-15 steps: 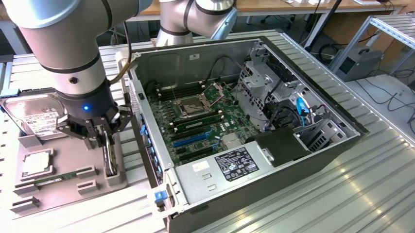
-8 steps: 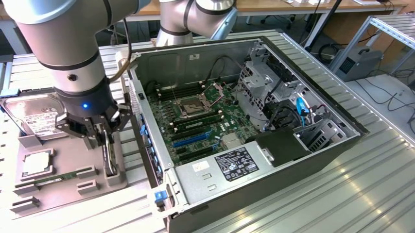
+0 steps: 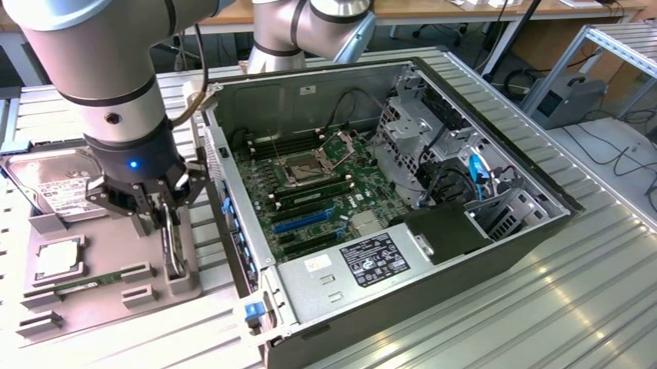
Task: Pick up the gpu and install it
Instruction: 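Pick up the gpu and move the gpu toward the slot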
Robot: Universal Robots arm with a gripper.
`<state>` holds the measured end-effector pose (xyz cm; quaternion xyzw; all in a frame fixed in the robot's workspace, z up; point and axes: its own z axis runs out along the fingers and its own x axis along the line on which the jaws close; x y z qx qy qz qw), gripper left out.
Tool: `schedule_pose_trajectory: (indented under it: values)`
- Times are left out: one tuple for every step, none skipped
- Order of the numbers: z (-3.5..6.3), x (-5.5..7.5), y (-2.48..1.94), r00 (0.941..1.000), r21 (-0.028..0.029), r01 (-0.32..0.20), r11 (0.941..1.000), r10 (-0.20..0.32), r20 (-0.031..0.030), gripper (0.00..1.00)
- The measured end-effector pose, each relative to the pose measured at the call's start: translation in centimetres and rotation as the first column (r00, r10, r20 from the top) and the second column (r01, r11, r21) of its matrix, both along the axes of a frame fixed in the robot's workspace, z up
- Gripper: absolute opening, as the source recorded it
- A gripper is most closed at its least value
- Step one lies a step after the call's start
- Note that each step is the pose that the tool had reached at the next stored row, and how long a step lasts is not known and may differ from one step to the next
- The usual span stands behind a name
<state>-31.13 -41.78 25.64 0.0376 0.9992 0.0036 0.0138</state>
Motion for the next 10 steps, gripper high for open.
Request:
schedule_pose_trajectory:
  values:
    - [0.07, 0.0, 0.0, 1.0, -0.0001, 0.0, 1.0, 0.0, 0.0, 0.27]
    - [0.11, 0.0, 0.0, 1.0, -0.0001, 0.0, 1.0, 0.0, 0.0, 0.27]
    - [0.14, 0.0, 0.0, 1.0, 0.0001, 0.0, 1.0, 0.0, 0.0001, 0.27]
    - [0.18, 0.0, 0.0, 1.0, 0.0001, 0.0, 1.0, 0.0, 0.0001, 0.27]
    - [0.22, 0.0, 0.0, 1.0, -0.0001, 0.0, 1.0, 0.0, 0.0, 0.27]
    - [0.26, 0.0, 0.0, 1.0, -0.0001, 0.0, 1.0, 0.0, 0.0, 0.27]
    - [0.3, 0.0, 0.0, 1.0, -0.0001, 0.0, 1.0, 0.0, -0.0001, 0.27]
    - [0.33, 0.0, 0.0, 1.0, 0.0, 0.0, 1.0, 0.0, 0.0, 0.27]
    - [0.37, 0.0, 0.0, 1.0, -0.0001, 0.0, 1.0, 0.0, 0.0, 0.27]
    - [0.42, 0.0, 0.0, 1.0, -0.0001, 0.0, 1.0, 0.0, 0.0, 0.27]
